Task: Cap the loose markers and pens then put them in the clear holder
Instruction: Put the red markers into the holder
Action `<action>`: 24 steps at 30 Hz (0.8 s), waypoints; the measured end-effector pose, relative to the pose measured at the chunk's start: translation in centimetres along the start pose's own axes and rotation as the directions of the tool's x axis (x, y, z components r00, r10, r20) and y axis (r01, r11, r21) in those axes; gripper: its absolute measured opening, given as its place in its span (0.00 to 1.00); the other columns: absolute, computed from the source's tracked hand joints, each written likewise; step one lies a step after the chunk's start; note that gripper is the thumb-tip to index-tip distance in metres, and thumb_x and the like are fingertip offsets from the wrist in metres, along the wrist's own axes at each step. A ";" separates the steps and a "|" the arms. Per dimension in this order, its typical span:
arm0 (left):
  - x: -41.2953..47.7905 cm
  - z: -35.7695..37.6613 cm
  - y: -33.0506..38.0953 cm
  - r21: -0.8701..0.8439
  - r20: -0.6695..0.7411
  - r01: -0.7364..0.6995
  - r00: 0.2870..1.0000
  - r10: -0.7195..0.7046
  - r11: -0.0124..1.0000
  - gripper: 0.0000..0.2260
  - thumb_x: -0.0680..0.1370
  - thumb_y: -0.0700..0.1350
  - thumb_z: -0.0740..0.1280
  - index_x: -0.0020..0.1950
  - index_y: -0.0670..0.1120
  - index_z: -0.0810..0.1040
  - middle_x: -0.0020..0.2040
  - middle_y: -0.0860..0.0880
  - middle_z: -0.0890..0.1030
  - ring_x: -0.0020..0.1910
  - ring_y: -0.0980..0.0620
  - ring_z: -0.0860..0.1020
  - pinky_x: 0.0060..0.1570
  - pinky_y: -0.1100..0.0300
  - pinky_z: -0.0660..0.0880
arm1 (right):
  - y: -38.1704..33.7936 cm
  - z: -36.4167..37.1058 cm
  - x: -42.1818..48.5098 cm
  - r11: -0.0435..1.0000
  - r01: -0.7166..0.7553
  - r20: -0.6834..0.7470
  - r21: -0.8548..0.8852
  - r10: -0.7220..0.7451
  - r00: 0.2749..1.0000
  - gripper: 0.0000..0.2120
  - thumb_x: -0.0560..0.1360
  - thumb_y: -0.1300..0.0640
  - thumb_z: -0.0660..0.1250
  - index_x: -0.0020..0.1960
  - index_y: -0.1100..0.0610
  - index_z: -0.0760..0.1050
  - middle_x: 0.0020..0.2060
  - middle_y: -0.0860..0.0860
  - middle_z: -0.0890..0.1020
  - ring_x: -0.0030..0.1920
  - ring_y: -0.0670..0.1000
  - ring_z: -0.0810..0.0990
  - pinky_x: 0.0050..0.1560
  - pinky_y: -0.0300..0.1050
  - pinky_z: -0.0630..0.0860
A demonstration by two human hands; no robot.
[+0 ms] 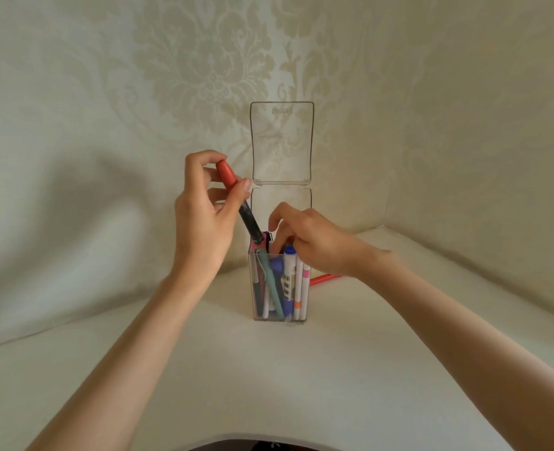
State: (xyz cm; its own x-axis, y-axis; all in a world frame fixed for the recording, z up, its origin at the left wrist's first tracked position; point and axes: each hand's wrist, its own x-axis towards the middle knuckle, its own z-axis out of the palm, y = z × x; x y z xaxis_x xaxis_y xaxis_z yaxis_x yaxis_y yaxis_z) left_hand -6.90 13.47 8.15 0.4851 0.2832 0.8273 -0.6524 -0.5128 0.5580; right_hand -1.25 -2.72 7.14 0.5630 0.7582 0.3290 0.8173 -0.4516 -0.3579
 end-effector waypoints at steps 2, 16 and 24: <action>-0.1 -0.2 -0.1 -0.010 0.002 0.023 1.000 -0.023 1.000 0.13 0.75 0.45 0.67 0.55 0.52 0.66 0.42 0.49 0.77 0.40 0.49 0.82 0.41 0.54 0.79 | 0.0 0.3 0.4 0.998 -0.014 0.064 0.069 0.010 0.998 0.20 0.67 0.75 0.52 0.53 0.56 0.63 0.45 0.53 0.85 0.42 0.52 0.80 0.40 0.51 0.76; -0.8 2.6 -0.8 0.050 0.133 0.034 0.990 -0.041 0.998 0.14 0.73 0.43 0.69 0.55 0.47 0.68 0.47 0.50 0.77 0.41 0.51 0.81 0.42 0.62 0.79 | 2.0 0.1 -0.5 0.883 0.068 -0.153 -0.465 -0.156 0.976 0.15 0.69 0.68 0.60 0.54 0.59 0.73 0.48 0.57 0.80 0.52 0.57 0.74 0.52 0.38 0.60; -4.4 1.4 -2.9 0.458 0.464 -0.341 0.879 0.106 0.821 0.10 0.76 0.47 0.64 0.39 0.42 0.77 0.44 0.49 0.78 0.34 0.52 0.76 0.31 0.59 0.73 | 2.5 0.0 -1.2 0.914 0.073 -0.100 -0.400 -0.122 0.988 0.16 0.71 0.70 0.56 0.51 0.60 0.78 0.47 0.56 0.81 0.57 0.56 0.72 0.59 0.43 0.66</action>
State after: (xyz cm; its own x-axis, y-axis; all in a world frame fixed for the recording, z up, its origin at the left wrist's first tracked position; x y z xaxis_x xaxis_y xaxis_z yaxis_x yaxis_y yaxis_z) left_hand -6.29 12.59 2.83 0.6275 -0.1818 0.7571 -0.4340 -0.8890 0.1462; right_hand 0.10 -4.75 5.83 0.4684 0.7570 0.4556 0.8368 -0.5456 0.0461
